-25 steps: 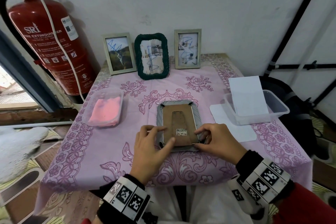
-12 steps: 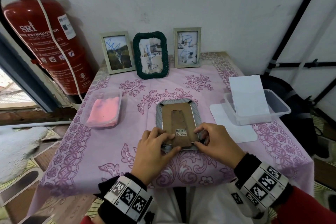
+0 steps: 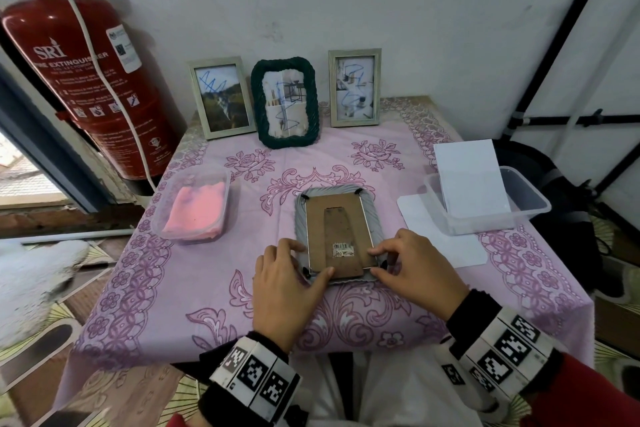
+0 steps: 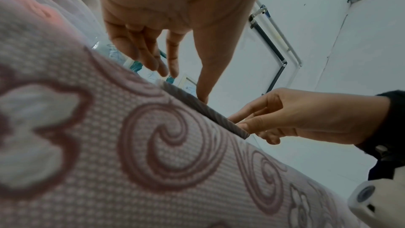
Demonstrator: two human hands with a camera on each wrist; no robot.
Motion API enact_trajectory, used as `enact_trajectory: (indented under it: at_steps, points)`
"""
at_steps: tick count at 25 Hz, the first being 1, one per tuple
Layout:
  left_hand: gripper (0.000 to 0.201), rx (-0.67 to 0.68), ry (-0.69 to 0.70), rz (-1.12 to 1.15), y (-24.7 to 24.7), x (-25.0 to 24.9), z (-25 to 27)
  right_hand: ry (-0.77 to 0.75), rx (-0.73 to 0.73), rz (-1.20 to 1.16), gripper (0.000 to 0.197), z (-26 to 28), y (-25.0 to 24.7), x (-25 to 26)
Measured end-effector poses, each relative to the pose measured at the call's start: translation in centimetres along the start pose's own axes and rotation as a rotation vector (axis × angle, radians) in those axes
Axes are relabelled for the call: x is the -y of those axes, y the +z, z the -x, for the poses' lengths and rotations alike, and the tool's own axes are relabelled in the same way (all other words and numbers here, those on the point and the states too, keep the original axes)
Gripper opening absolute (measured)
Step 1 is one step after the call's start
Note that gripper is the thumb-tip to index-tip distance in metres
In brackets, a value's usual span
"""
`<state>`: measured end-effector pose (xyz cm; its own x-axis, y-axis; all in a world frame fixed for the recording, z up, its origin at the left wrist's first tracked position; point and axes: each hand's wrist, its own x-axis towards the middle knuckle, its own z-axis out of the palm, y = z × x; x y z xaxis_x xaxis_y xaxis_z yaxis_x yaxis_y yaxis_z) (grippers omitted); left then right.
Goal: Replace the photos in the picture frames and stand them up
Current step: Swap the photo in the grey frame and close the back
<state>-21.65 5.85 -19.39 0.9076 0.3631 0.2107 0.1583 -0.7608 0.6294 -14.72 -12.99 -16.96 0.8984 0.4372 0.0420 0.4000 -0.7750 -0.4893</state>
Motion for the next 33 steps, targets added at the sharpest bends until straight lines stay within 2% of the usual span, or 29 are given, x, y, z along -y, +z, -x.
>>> enact_trajectory:
  at_steps: [7, 17, 25, 29, 33]
  points:
    - [0.046, -0.033, -0.03, 0.035, 0.3, -0.5, 0.5, 0.008, -0.031, 0.01, 0.03, 0.1, 0.4, 0.5]
    - [0.042, -0.066, -0.042, 0.137, 1.2, -0.1, 0.6, 0.051, -0.102, -0.221, 0.029, 0.0, 0.9, 0.5]
    - [0.037, -0.067, -0.005, 0.19, 1.5, 0.4, 0.5, 0.026, -0.12, -0.298, 0.028, 0.2, 1.0, 0.4]
    - [0.039, -0.051, 0.02, 0.165, 1.4, 0.3, 0.4, 0.01, -0.137, -0.329, 0.028, 0.3, 0.8, 0.1]
    - [0.044, -0.052, -0.036, 0.106, 1.0, 1.0, 0.2, 0.018, -0.122, -0.278, 0.03, 0.1, 0.4, -0.3]
